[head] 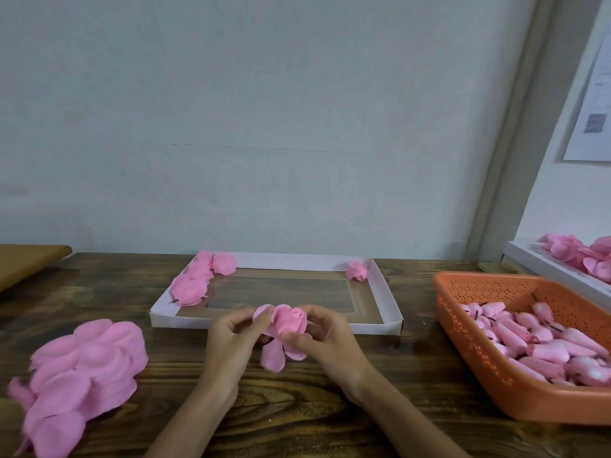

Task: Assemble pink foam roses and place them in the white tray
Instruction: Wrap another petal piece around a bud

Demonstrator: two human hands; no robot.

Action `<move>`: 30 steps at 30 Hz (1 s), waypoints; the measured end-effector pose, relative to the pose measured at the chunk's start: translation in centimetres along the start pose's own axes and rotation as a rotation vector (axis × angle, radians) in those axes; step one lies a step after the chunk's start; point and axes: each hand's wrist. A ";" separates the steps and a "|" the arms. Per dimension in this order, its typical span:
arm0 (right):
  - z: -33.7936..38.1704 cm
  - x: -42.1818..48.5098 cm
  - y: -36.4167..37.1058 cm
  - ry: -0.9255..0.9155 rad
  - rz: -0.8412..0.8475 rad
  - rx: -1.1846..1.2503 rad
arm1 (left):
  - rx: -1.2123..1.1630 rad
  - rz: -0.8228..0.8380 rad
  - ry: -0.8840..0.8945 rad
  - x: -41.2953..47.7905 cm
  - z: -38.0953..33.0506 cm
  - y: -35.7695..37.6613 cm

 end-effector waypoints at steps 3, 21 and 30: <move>0.0 0.0 0.1 0.001 -0.002 -0.007 | 0.031 -0.002 0.070 -0.2 -0.2 0.1; -1.1 0.9 -1.0 0.038 -0.184 0.156 | 0.237 0.193 -0.040 0.3 0.4 -0.3; -0.3 0.5 -0.8 0.035 -0.075 0.125 | -0.115 0.070 -0.192 1.3 0.6 -1.1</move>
Point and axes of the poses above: each hand's wrist, its own x-axis towards the middle knuckle, its own y-axis out of the palm, z = x × y, and after that the axes turned 4 degrees about -z, right-handed
